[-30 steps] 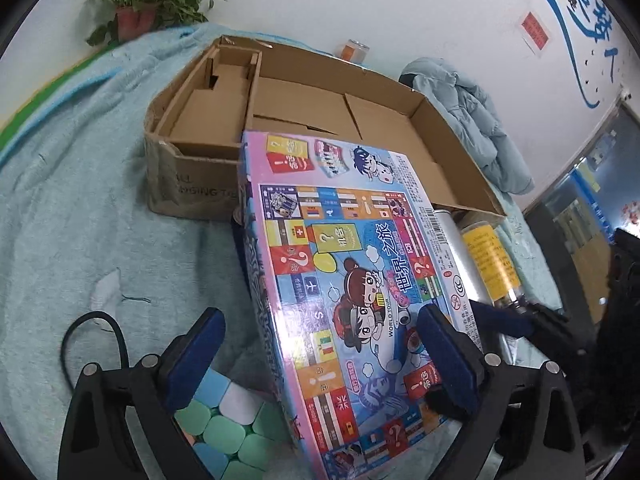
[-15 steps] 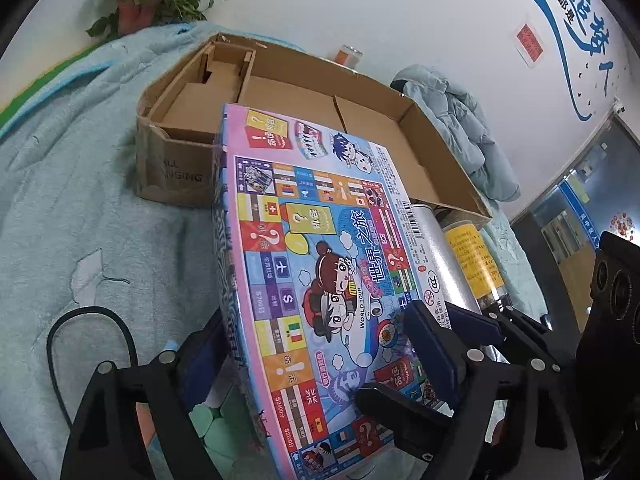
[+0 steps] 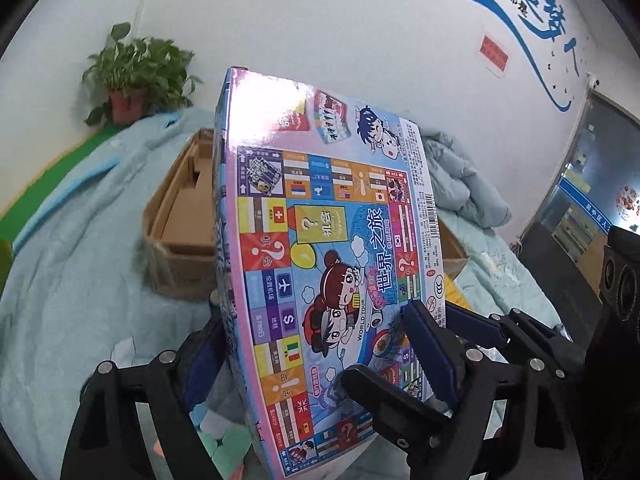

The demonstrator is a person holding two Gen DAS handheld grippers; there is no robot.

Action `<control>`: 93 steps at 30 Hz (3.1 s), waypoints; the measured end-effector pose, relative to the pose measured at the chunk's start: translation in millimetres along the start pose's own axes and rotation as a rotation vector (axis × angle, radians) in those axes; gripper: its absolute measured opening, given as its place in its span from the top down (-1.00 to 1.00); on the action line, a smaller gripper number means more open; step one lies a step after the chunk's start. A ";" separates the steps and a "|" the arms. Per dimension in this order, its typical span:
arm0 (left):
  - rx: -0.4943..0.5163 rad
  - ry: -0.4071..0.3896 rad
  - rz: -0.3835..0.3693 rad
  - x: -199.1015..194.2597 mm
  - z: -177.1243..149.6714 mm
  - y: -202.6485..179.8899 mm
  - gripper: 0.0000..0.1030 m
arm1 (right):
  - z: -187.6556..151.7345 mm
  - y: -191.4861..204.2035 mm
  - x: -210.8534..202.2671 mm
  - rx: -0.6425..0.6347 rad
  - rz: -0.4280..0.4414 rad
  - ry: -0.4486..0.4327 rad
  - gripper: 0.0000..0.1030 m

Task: Organize rigid objects
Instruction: 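Carry the board-game box with the left gripper and lay it flat inside the box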

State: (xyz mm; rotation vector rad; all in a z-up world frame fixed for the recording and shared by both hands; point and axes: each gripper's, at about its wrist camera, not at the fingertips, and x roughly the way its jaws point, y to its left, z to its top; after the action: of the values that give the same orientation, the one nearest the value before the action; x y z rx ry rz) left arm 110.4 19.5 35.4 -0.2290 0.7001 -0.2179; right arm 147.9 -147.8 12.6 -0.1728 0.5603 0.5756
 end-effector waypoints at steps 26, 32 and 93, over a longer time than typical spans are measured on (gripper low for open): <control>0.126 -0.109 -0.003 -23.2 150.4 -44.8 -0.61 | 99.7 -22.3 -7.7 0.066 -0.056 -0.142 -0.54; 0.129 -0.082 -0.016 7.7 176.6 -35.9 -0.61 | 111.7 -32.6 7.5 0.090 -0.065 -0.111 -0.54; -0.042 0.226 0.173 177.8 119.1 98.7 -0.34 | 68.1 -104.1 189.1 0.308 0.006 0.566 0.35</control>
State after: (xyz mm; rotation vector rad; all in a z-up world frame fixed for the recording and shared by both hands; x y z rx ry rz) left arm 332.9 80.8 -12.2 -0.1842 0.9447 -0.0637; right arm 368.4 -124.9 -33.5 -0.0378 1.1897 0.4355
